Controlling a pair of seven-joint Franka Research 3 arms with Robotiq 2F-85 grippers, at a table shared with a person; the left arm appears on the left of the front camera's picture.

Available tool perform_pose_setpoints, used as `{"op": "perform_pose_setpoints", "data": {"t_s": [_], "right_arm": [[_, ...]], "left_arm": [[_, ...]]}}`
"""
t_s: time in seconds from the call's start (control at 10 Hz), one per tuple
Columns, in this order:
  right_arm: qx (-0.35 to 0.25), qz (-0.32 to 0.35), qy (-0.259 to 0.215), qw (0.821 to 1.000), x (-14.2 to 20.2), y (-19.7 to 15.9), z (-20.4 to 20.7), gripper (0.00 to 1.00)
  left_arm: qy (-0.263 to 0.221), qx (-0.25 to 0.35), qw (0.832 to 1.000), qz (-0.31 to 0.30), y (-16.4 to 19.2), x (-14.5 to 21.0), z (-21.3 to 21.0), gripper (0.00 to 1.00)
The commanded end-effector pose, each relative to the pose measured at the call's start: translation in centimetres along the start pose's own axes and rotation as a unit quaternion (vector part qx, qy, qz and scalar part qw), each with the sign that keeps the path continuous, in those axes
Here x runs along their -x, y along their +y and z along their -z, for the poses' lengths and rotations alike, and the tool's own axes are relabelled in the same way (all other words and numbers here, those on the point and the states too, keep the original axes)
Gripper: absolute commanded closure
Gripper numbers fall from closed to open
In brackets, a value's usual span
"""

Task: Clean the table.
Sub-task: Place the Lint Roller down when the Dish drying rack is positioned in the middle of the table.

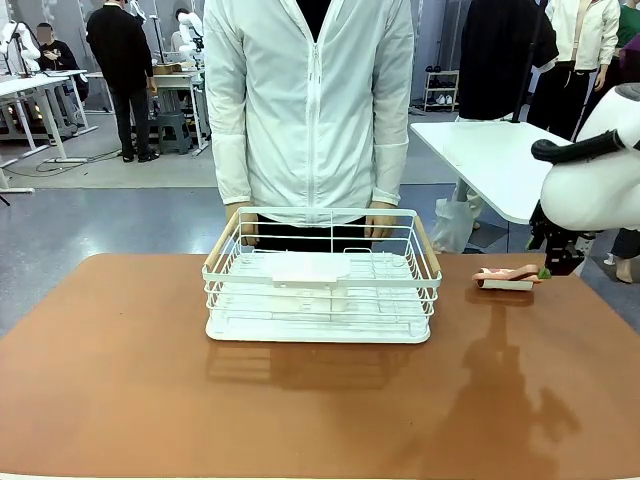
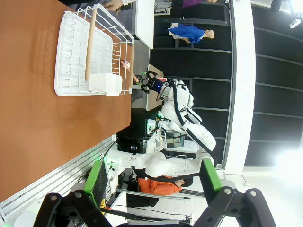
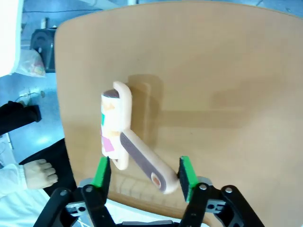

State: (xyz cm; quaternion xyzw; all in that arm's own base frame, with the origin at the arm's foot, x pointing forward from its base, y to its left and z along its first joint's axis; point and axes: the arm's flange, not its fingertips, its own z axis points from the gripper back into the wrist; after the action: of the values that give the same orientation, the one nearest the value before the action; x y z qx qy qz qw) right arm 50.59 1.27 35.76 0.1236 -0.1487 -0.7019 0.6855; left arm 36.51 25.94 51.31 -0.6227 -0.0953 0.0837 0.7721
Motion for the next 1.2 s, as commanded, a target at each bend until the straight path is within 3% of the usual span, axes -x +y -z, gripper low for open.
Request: {"op": "perform_pose_setpoints", "data": {"t_s": [0.0,0.2,0.6,1.1], "right_arm": [[0.03,-0.003,0.01,1.0,0.8,-0.4,-2.0,0.15],[0.057,-0.002,0.002,0.998,0.7,-0.2,-3.1,0.01],[0.069,0.009,0.011,0.998,0.5,0.9,-2.8,0.0],[0.057,0.004,-0.001,0.998,0.8,-0.2,-2.9,0.0]], "left_arm": [[-0.001,0.003,1.0,0.0,-0.2,0.1,-0.2,0.0],[-0.001,0.003,1.0,0.0,-0.2,0.1,-0.2,0.0],[-0.001,0.003,1.0,0.0,-0.2,0.1,-0.2,0.0],[-0.001,0.003,1.0,0.0,-0.2,0.1,-0.2,0.0]]}}
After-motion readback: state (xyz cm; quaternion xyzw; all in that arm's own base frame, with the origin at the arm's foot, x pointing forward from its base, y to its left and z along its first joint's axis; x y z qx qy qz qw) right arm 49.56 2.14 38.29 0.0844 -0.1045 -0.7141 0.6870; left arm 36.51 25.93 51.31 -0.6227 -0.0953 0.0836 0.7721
